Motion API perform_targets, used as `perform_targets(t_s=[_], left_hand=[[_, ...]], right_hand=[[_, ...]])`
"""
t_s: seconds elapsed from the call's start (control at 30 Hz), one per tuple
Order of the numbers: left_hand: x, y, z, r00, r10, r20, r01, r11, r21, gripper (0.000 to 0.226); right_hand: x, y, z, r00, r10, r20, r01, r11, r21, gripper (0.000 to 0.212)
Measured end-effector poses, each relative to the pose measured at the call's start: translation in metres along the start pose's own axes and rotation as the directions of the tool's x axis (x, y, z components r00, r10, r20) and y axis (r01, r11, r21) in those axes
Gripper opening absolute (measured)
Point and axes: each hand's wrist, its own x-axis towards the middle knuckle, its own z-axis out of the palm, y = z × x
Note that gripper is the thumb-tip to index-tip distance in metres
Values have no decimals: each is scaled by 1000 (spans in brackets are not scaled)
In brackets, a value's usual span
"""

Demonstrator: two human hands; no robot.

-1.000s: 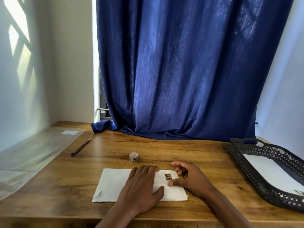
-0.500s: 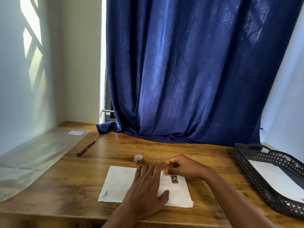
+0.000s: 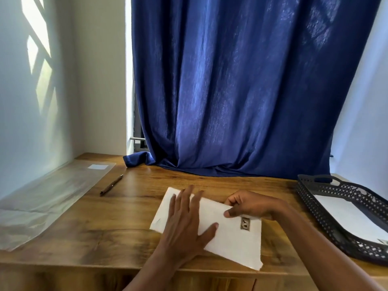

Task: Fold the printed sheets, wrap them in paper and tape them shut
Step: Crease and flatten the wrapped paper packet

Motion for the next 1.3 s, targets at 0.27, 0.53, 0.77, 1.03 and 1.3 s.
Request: perform_targets(t_s=[0.27,0.53,0.77,1.03,1.3], left_hand=[[10,2,8,990,-132,47,139,966,-219,78],[38,75,51,932,14,362,31,992,-120,79],[41,83,70,900,13,435,4,999,-39,69],[35,90,58,909,1,416,10,1000,-25,65],[33,94,50,924,35,381,-20,999,-43,59]], right_hand=[[-103,58,-52,914,62,-402,-26,995,96,27],[-183,132,-131,474,283,-834,-200,957,211,14],[-198,196,-168,287,491,-823,-382,846,371,21],[-178,230,-148,344,668,-660,-699,651,294,38],[-179,227,-135,353,658,-665,-767,611,197,46]])
